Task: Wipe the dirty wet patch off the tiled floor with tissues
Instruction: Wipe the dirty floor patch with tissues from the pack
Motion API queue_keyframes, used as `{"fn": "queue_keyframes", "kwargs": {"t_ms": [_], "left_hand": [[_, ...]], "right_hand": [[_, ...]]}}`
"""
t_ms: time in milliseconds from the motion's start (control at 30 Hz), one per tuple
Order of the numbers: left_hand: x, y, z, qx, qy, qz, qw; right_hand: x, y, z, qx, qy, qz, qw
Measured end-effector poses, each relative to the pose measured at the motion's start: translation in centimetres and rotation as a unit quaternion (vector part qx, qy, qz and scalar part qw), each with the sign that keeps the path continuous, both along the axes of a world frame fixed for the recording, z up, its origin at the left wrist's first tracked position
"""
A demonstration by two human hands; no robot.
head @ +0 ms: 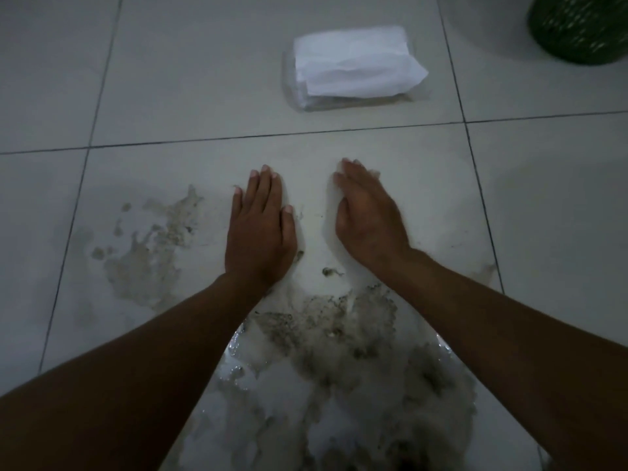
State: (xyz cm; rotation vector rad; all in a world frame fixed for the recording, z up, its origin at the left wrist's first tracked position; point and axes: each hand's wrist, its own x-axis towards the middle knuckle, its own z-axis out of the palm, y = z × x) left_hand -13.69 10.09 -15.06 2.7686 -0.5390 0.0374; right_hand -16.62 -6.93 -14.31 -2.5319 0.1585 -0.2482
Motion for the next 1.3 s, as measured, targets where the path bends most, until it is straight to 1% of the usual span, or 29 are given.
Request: {"fn": "queue_keyframes", "kwargs": {"t_ms": [133, 200, 267, 333, 400, 433, 467, 500, 567, 633, 667, 700, 800, 867, 933, 967, 1067, 1133, 1167, 1300], "left_hand": [[0.1, 0.1, -0.1, 0.001, -0.014, -0.006, 1.0], [0.2, 0.1, -0.1, 0.0, -0.011, -0.006, 1.0], [0.2, 0.1, 0.0, -0.005, -0.004, -0.008, 1.0], [0.2, 0.2, -0.1, -0.008, 0.001, -0.013, 1.0], [0.2, 0.3, -0.1, -0.004, 0.003, -0.016, 1.0], [0.2, 0.4, -0.1, -0.001, 0.003, -0.017, 1.0], [0.2, 0.4, 0.0, 0.002, 0.004, -0.019, 1.0], [0.2, 0.4, 0.0, 0.006, 0.004, -0.022, 1.0], [0.0, 0.4, 0.1, 0.01, 0.004, -0.036, 0.999], [-0.1, 0.2, 0.3, 0.011, -0.002, -0.065, 0.998], [-0.1, 0.0, 0.3, 0.011, -0.006, -0.083, 0.996], [0.0, -0.4, 0.4, 0.01, -0.009, -0.103, 0.995], [-0.1, -2.3, 0.6, 0.004, 0.002, -0.155, 0.988], [-0.5, -3.8, 0.6, 0.002, 0.009, -0.177, 0.984], [-1.0, -4.8, 0.5, 0.006, 0.008, -0.19, 0.982], [-1.3, -5.4, 0.3, 0.01, 0.008, -0.197, 0.98], [-1.9, -6.2, 0.0, 0.015, 0.001, -0.197, 0.98], [-2.0, -6.4, 0.0, 0.015, -0.002, -0.191, 0.981], [-2.1, -6.4, 0.0, 0.014, -0.004, -0.192, 0.981], [-2.0, -6.4, -0.1, 0.012, -0.009, -0.196, 0.981]], "right_hand": [[-2.7, 1.1, 0.5, -0.027, -0.036, 0.167, 0.985], [-4.2, 0.0, 0.3, -0.03, -0.045, 0.198, 0.979], [-5.0, -1.4, -0.2, -0.04, -0.071, 0.159, 0.984], [-4.8, -2.4, -0.9, -0.047, -0.087, 0.057, 0.994], [-3.7, -2.3, -1.0, -0.04, -0.071, -0.048, 0.996], [-3.0, -1.8, -0.9, -0.031, -0.062, -0.075, 0.995], [-2.6, -1.2, -0.8, -0.02, -0.053, -0.084, 0.995], [-2.5, -0.6, -0.5, -0.013, -0.046, -0.071, 0.996], [-3.4, 0.4, -0.1, -0.015, -0.049, 0.014, 0.999], [-5.2, 0.4, 0.3, -0.028, -0.057, 0.11, 0.992], [-6.1, 0.1, 0.4, -0.031, -0.061, 0.134, 0.989], [-7.1, -0.4, 0.5, -0.032, -0.07, 0.138, 0.987], [-9.6, -2.7, 0.0, -0.044, -0.099, 0.057, 0.992], [-10.1, -3.9, -0.3, -0.061, -0.071, -0.019, 0.995], [-9.8, -3.9, -0.3, -0.059, -0.042, -0.063, 0.995], [-9.9, -3.6, 0.0, -0.052, -0.037, -0.063, 0.996], [-11.3, -2.7, 0.7, -0.033, -0.038, 0.019, 0.999], [-12.7, -3.3, 0.7, -0.038, -0.048, 0.043, 0.997], [-13.1, -4.0, 0.6, -0.041, -0.051, 0.027, 0.998], [-12.7, -6.6, -0.6, -0.055, -0.039, -0.1, 0.993]]}}
